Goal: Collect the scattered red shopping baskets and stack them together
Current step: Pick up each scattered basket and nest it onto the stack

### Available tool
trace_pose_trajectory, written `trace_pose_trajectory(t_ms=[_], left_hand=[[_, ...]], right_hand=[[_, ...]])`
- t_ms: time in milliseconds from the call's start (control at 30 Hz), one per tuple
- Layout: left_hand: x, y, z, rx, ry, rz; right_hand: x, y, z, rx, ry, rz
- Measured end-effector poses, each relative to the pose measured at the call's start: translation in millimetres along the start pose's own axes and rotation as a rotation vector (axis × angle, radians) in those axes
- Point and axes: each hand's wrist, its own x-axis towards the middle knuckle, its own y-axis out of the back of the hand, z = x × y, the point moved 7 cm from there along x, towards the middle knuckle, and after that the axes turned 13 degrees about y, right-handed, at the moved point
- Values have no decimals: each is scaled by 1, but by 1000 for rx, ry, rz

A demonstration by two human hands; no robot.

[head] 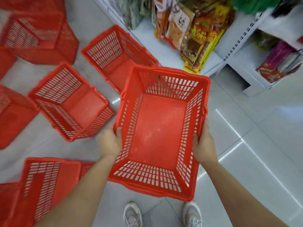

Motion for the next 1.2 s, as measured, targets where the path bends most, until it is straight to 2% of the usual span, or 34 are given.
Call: trace_pose_trajectory(t_ms=[233,333,467,567,667,833,1000,1200], left_hand=[[17,216,9,-128,211,70],[33,298,8,-155,242,96],[58,380,-8,-160,298,116],[79,415,-35,-178,370,119],[96,430,-66,-198,441,144],[124,415,-114,-267,545,164],[160,365,-167,-315,719,211],[212,283,-222,-412,813,271]], right_hand=[[65,18,-227,-95,149,-130],[88,14,-319,-141,193,-161],[117,-11,-417,-213,260,-239],[136,-44,-472,-208,326,-293],[154,-87,-501,-243,393,-333],[193,-171,-506,-226,431,-471],[237,-270,-484,-258,514,-606],[281,-381,-442,-251,619,-675]])
